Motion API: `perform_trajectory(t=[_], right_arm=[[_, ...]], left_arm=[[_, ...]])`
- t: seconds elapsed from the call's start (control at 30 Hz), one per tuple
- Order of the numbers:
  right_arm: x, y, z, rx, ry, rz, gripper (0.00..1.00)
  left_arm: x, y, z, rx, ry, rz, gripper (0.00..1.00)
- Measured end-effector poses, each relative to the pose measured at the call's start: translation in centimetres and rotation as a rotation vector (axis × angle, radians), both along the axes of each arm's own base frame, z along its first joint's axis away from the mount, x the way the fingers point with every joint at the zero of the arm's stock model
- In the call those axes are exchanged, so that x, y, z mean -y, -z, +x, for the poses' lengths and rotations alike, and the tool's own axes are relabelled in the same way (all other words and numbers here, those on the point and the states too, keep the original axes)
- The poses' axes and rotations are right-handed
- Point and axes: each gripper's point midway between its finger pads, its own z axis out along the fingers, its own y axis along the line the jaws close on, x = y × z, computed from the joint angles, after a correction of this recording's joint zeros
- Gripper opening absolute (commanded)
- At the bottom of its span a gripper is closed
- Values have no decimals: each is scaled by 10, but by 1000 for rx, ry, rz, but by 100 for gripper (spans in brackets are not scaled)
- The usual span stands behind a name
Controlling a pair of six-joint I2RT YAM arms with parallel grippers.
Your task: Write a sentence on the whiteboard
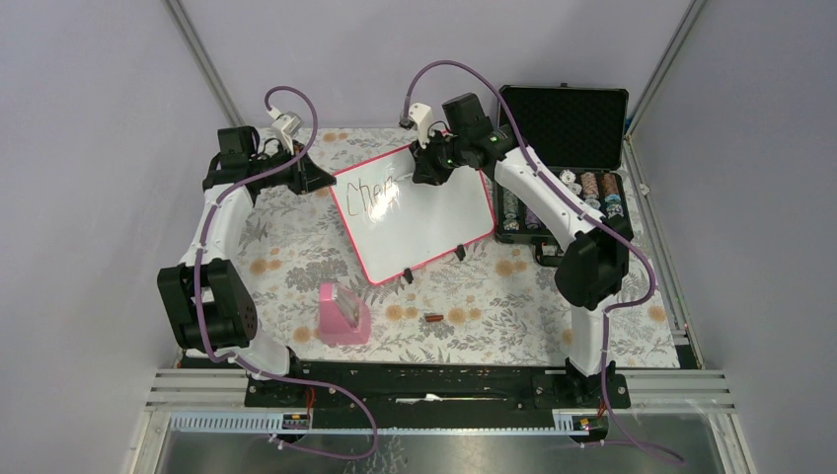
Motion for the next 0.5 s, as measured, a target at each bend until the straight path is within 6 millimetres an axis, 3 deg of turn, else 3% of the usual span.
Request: perform_trajectory(t=[0.27,0.5], right_arm=[[1,1,0,1,-1,-3,0],[2,15,-7,-34,-12,-13,0]], left_arm=[[0,0,0,0,-1,1,0],[-1,2,2,-1,-12,13,0]])
